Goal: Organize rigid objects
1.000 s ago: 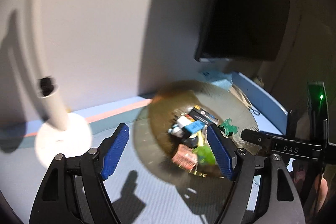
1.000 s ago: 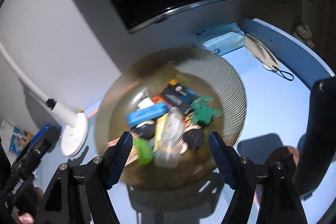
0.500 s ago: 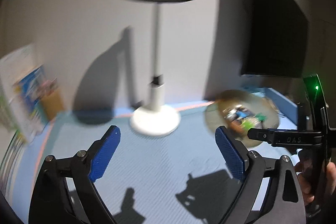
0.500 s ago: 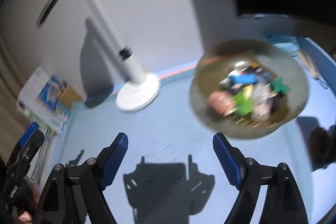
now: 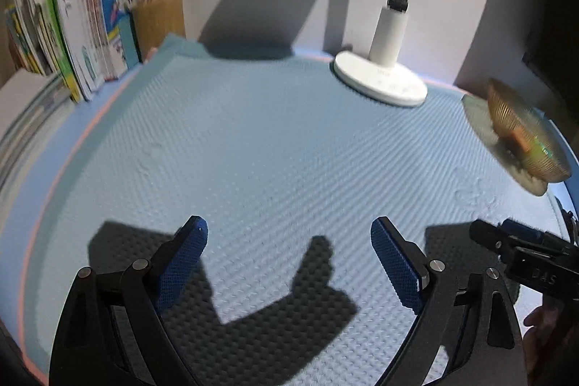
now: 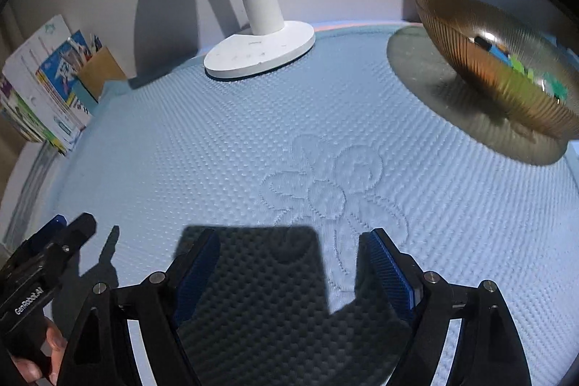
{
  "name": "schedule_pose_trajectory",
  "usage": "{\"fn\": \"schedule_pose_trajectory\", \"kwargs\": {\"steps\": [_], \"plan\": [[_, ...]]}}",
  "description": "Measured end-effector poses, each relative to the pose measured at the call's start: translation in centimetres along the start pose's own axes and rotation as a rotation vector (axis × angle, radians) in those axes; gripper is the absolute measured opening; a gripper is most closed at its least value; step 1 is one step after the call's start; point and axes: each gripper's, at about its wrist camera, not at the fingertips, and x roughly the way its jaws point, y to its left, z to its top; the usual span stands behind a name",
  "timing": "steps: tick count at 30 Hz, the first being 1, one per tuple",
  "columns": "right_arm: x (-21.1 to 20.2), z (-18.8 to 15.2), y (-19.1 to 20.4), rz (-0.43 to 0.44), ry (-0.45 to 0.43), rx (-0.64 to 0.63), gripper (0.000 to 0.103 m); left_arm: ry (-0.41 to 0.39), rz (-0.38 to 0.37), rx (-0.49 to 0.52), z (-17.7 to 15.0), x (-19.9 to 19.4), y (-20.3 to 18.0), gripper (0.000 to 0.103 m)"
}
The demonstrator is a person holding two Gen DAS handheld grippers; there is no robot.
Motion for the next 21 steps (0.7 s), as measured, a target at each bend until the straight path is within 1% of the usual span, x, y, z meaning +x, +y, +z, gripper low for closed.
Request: {"fn": "schedule_pose_trajectory", "kwargs": {"steps": [3,4,6,8,10,12,14,19,21], "plan": [[0.5,-0.3,0.8,-0.027,-0.014,-0.042,0.082,0.028,0.035,0.036,-0.3,0.8,-0.6,0.091],[0.4,-0.3,0.9,-0.037,-0.02,-0.05,0.082,0.026,0.048,0.043,-0.3,0.8,-0.7,0.091],[0.4,-0.4,1.4,-0.048,-0.036,-0.071,0.082,0.026,0.096,0.05,-0.6,0.8,-0.8,0.091],[0.1,-0.6,1.7,-0.06,-0.056,-0.089,0.082,0.053,0.121,0.06,-0.7,1.1,-1.0,0.091],[-0.1,-0.7,1.9,-0.061,-0.065,-0.104,0.085,0.063,0.118,0.067,-0.6,1.2,-0.9,0.091],[0.1,-0.7,2.0,-0.077,-0.065,-0.108,0.086,0.074,0.107,0.065,-0.6,1.2,-0.7,0.092],[0.3,-0.6,1.9,-0.076,-0.058,-0.104,0.086,0.089,0.094,0.057,-0.6,1.5,-0.3,0.092],[0.3,-0.6,1.2,-0.065,-0.052,-0.083,0.086,0.106,0.073,0.026,-0.5,1.8,0.2,0.096],[0.3,-0.6,1.0,-0.07,-0.048,-0.077,0.086,0.112,0.07,0.027,-0.5,1.8,0.2,0.1]]}}
